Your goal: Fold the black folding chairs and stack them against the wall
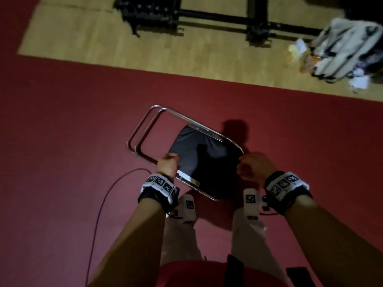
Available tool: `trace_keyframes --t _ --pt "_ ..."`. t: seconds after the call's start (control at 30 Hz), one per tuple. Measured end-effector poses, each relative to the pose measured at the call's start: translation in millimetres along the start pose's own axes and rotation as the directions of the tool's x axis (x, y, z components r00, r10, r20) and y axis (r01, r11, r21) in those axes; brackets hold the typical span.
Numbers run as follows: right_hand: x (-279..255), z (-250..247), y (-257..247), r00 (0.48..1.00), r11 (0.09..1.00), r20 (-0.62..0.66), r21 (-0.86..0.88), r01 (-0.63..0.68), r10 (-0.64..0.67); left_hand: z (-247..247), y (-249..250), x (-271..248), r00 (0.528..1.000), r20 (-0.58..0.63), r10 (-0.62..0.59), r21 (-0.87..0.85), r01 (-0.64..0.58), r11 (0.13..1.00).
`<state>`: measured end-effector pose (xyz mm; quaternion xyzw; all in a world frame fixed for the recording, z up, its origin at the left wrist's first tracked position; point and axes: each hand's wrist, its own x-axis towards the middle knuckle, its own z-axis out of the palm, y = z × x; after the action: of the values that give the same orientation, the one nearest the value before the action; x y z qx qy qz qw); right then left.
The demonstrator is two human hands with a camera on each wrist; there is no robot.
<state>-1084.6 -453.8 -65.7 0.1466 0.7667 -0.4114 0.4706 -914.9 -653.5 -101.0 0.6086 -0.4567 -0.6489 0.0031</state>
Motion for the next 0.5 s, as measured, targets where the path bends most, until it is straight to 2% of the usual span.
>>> trace_keyframes --t 0.1,0.2,0.33,0.5 --pt "47.9 -16.7 -12.8 0.992 0.999 0.121 -0.029 -0.017 0.021 26.5 -19.8 -2.3 0.992 -0.108 -0.06 -0.092 0.05 0.995" --pt "89.7 -38.5 -17.0 0.967 0.988 0.251 -0.156 -0.012 0.052 60.3 -50.1 -6.7 0.968 -0.209 -0.136 -0.199 0.094 0.975" --pt "139.8 -51.4 -4.1 0.961 0.949 0.277 -0.307 0.072 0.017 111.9 -96.8 -2.3 0.916 -0.307 -0.258 -0.333 0.15 0.931" --pt "202.2 -48.8 35.7 0.959 0.93 0.277 -0.364 0.046 0.06 158.9 -160.4 20.5 0.883 -0.325 -0.338 -0.361 0.214 0.908"
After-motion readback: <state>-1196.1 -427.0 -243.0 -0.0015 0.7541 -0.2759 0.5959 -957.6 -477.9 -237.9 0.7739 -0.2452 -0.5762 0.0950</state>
